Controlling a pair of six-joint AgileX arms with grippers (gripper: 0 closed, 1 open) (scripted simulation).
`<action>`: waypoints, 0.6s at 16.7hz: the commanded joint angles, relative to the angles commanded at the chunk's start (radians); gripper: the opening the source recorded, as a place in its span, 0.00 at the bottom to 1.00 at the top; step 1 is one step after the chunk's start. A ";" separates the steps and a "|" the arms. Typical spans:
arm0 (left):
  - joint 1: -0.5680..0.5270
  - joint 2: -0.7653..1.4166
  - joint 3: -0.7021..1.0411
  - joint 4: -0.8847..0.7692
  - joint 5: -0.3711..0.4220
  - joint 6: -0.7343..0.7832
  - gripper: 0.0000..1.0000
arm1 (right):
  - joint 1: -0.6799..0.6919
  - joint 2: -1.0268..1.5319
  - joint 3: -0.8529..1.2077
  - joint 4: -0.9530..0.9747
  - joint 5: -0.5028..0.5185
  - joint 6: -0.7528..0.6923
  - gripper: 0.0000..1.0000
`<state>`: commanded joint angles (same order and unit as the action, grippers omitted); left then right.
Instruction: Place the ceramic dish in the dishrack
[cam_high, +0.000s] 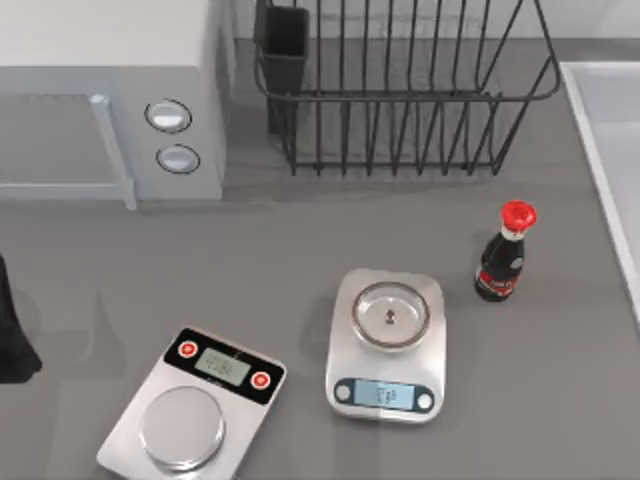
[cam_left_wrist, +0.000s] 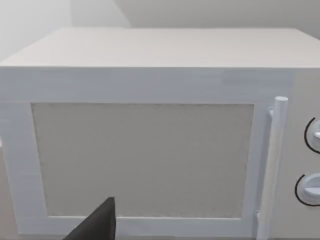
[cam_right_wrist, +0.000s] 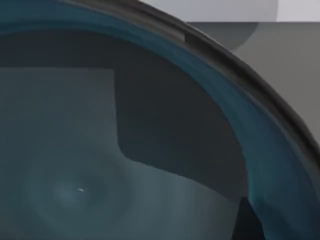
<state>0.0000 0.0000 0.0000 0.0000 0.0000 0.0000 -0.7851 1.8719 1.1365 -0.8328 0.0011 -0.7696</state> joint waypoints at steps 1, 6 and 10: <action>0.000 0.000 0.000 0.000 0.000 0.000 1.00 | -0.002 0.000 0.023 -0.022 0.000 -0.001 0.00; 0.000 0.000 0.000 0.000 0.000 0.000 1.00 | -0.009 -0.015 0.268 -0.293 0.000 -0.012 0.00; 0.000 0.000 0.000 0.000 0.000 0.000 1.00 | -0.011 -0.042 0.509 -0.594 0.000 -0.014 0.00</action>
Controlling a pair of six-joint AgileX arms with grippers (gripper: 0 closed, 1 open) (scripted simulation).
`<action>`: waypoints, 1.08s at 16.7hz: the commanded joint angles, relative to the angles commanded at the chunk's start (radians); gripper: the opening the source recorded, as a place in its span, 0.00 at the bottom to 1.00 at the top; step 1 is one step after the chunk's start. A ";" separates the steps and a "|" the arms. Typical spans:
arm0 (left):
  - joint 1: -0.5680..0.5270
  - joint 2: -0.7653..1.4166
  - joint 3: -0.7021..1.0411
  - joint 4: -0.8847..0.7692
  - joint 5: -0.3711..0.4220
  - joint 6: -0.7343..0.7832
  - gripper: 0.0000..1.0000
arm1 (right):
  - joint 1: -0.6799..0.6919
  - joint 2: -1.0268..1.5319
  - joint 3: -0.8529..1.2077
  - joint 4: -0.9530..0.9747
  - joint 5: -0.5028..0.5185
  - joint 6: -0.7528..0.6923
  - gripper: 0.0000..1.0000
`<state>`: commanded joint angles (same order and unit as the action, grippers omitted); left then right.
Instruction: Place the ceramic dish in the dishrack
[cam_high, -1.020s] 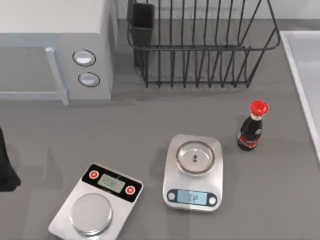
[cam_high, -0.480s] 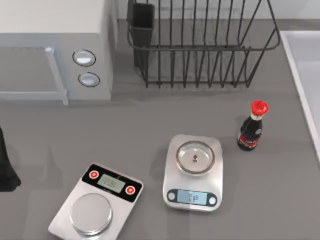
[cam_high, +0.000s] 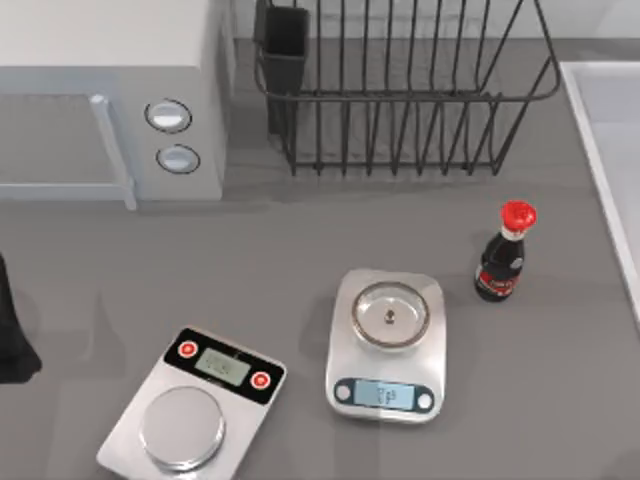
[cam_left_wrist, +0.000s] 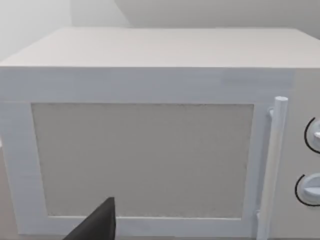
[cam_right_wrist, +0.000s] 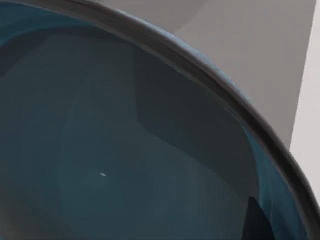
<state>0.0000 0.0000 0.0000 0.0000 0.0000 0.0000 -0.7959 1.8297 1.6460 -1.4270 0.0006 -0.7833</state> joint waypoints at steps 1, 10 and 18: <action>0.000 0.000 0.000 0.000 0.000 0.000 1.00 | 0.000 -0.010 0.053 -0.057 0.000 0.001 0.00; 0.000 0.000 0.000 0.000 0.000 0.000 1.00 | 0.005 -0.043 0.179 -0.181 0.000 0.006 0.00; 0.000 0.000 0.000 0.000 0.000 0.000 1.00 | 0.385 -0.109 0.151 0.144 0.233 0.217 0.00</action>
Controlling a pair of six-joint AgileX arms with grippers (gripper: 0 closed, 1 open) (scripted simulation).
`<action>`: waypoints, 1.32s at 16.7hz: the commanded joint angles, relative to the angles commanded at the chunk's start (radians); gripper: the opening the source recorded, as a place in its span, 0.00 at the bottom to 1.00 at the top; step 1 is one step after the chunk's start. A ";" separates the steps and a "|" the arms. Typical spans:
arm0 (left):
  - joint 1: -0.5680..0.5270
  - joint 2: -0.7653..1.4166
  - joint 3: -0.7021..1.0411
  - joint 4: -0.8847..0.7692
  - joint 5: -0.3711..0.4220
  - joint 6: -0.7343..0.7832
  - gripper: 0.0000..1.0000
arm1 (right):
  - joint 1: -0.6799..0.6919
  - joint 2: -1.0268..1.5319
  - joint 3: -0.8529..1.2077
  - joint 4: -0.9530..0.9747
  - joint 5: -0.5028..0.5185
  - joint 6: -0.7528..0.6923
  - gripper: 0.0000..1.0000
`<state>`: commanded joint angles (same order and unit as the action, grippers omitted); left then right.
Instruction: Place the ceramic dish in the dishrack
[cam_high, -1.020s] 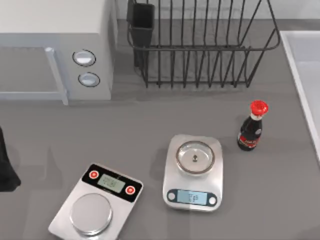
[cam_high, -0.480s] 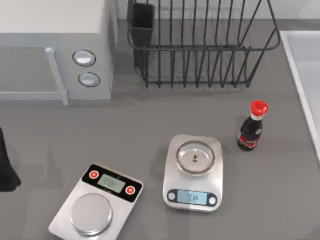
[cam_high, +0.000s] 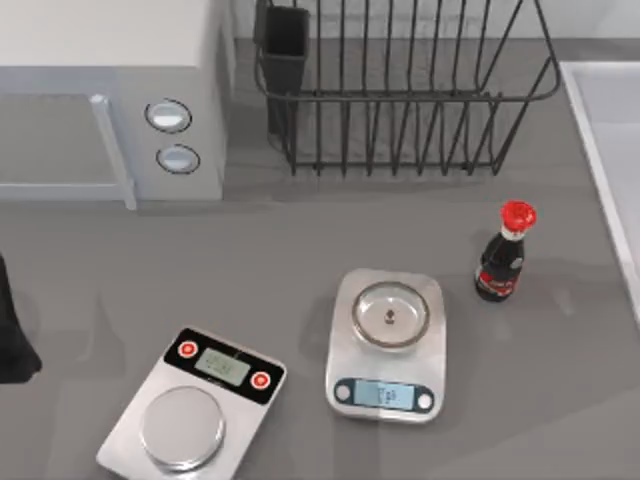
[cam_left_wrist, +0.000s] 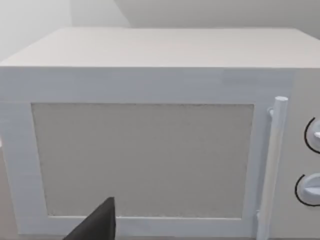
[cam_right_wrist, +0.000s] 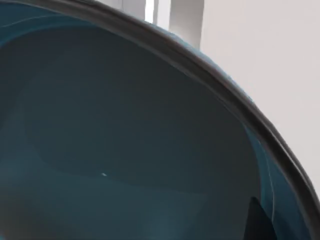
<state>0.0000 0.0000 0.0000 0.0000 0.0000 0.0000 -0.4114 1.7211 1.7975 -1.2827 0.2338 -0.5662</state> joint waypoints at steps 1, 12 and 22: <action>0.000 0.000 0.000 0.000 0.000 0.000 1.00 | 0.091 -0.009 -0.015 0.068 0.047 0.043 0.00; 0.000 0.000 0.000 0.000 0.000 0.000 1.00 | 1.190 -0.181 -0.262 0.936 0.602 0.513 0.00; 0.000 0.000 0.000 0.000 0.000 0.000 1.00 | 1.449 -0.280 -0.360 1.259 0.828 0.598 0.00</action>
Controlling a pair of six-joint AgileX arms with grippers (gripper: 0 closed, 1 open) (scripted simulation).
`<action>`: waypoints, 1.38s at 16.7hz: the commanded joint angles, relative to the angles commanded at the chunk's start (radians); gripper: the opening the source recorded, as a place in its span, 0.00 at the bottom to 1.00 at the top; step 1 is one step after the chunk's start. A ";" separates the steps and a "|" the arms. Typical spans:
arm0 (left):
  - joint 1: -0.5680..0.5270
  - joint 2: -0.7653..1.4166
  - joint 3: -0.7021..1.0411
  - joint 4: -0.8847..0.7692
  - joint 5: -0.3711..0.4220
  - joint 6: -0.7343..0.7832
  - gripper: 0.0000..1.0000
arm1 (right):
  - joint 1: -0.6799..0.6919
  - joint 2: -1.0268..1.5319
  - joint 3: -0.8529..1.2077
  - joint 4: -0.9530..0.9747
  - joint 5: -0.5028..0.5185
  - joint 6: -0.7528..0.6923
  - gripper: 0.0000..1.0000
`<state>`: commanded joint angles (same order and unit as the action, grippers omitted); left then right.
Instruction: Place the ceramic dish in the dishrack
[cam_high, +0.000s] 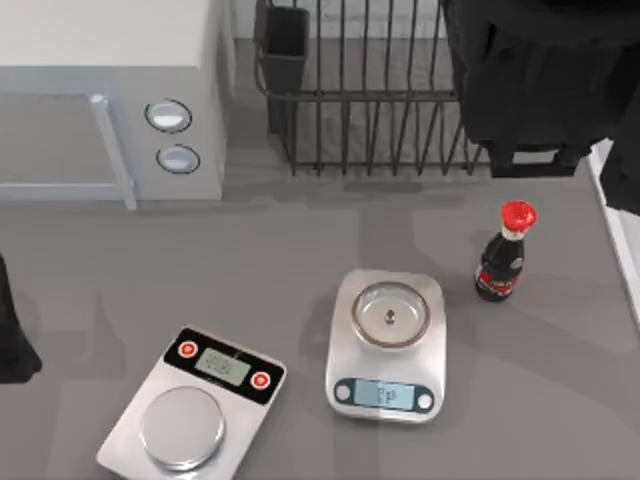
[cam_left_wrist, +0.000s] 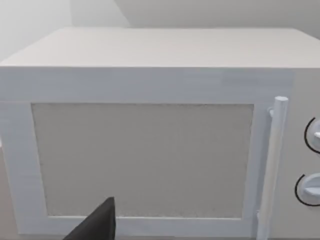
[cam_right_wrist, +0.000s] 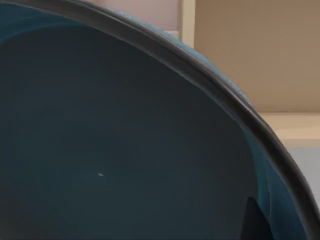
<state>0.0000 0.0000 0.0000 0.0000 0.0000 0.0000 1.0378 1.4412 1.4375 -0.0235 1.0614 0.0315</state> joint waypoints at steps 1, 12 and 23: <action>0.000 0.000 0.000 0.000 0.000 0.000 1.00 | 0.000 0.000 0.000 0.000 0.000 0.000 0.00; 0.000 0.000 0.000 0.000 0.000 0.000 1.00 | -0.224 0.367 -0.043 0.430 -0.221 -0.004 0.00; 0.000 0.000 0.000 0.000 0.000 0.000 1.00 | -0.406 0.603 -0.104 0.724 -0.396 -0.014 0.00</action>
<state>0.0000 0.0000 0.0000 0.0000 0.0000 0.0000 0.6320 2.0445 1.3330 0.7008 0.6652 0.0178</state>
